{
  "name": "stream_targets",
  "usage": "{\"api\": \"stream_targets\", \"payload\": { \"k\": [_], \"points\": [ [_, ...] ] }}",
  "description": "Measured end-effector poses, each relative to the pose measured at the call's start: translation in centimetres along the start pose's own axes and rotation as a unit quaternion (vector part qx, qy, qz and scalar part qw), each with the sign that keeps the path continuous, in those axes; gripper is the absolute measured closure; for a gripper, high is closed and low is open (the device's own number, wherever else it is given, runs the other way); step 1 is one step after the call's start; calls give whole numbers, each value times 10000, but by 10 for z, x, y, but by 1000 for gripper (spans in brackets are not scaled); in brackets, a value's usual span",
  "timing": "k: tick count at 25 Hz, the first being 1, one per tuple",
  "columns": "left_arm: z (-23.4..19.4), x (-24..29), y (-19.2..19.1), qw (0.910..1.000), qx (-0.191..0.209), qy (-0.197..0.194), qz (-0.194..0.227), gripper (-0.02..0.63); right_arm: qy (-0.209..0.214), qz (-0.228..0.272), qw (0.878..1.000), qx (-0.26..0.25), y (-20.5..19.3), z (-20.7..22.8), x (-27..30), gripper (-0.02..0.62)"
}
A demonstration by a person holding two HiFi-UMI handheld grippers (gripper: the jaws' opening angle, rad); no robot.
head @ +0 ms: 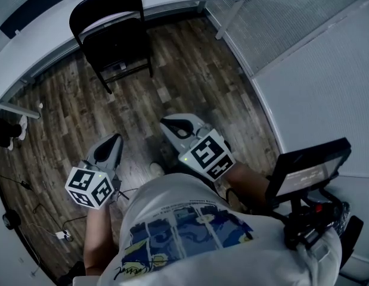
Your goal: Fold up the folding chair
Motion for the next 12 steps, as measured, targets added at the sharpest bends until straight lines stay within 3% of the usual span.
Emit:
{"api": "stream_targets", "payload": {
  "k": [12],
  "points": [
    [-6, -16, -3, 10000, 8, -74, -23, 603, 22, -18, 9999, -104, 11, -20, 5, 594]
  ]
}}
Point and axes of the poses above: the fingertips, and each gripper's own axes: x forward along the fingers, z to its right, y out of its top, the point moved 6 cm from there along -x, backward along the fingers, and after that the axes turned 1 degree about -x, right-handed, at the moved point
